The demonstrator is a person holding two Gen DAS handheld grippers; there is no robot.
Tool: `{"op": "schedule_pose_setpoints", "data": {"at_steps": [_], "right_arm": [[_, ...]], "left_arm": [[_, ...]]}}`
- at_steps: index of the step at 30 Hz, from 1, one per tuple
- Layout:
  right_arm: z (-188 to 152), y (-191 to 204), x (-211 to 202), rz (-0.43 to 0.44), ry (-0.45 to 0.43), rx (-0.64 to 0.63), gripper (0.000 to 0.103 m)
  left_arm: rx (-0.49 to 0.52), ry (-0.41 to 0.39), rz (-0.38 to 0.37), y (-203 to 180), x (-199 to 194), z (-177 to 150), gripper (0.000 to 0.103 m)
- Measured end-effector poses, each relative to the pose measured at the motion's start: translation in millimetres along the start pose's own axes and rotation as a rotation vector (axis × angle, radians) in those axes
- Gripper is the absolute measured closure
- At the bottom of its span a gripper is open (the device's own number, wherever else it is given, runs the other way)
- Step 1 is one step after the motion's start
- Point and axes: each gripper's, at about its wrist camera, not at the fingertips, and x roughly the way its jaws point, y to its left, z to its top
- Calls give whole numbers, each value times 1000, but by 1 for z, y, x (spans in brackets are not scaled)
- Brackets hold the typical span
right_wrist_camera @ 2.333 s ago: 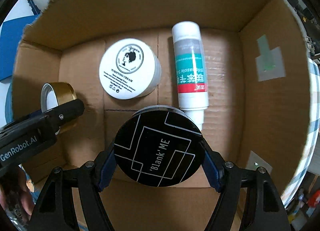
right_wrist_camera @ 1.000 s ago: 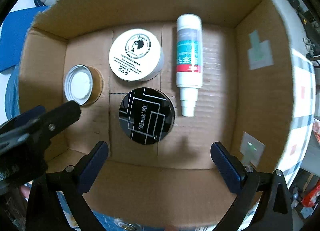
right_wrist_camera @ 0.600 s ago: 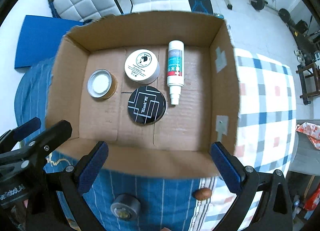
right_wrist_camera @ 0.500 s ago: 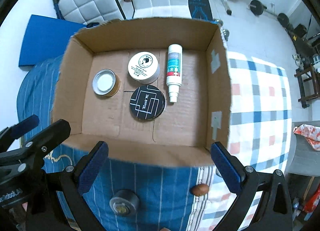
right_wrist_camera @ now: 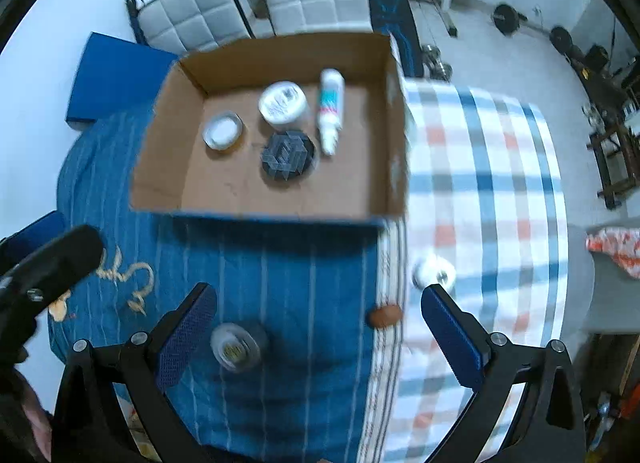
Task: Organize rigid objects
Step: 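Grasp the silver metal tin with left tool while right tool grasps the walnut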
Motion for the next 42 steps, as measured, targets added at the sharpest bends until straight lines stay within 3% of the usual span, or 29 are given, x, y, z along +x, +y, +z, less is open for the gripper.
{"op": "schedule_pose_setpoints", "data": {"at_steps": [2, 7, 11, 15, 20, 21, 22, 23, 26, 28, 32, 37, 42], "right_arm": [[-14, -15, 8, -14, 27, 16, 0], [-45, -58, 56, -45, 124, 89, 0], [-61, -83, 101, -37, 192, 144, 0], [-65, -91, 131, -46, 228, 165, 0], [-64, -95, 157, -60, 257, 166, 5], [-64, -95, 162, -59, 264, 166, 7], [-62, -95, 166, -59, 267, 165, 14], [-62, -95, 170, -64, 272, 164, 22], [-58, -95, 183, -67, 287, 172, 36], [-57, -96, 189, -60, 286, 184, 40], [-55, -93, 197, -72, 293, 183, 59], [-65, -75, 197, -72, 322, 96, 61], [-101, -51, 199, -73, 391, -40, 61]], "left_arm": [[-7, 32, 14, 2, 14, -16, 8], [-32, 206, 67, 14, 84, -60, 8], [-71, 327, 66, 25, 137, -89, 8], [-102, 406, 40, 27, 172, -111, 8], [-68, 492, 73, 19, 211, -130, 9], [-55, 501, 80, 17, 216, -132, 13], [-37, 509, 110, 14, 221, -135, 27], [-22, 507, 146, 13, 224, -136, 34], [-34, 474, 135, 14, 223, -137, 34], [-42, 472, 131, 16, 222, -136, 34], [-47, 470, 134, 20, 221, -134, 34], [-44, 468, 138, 20, 220, -137, 34], [-50, 476, 133, 21, 227, -137, 33]]}}
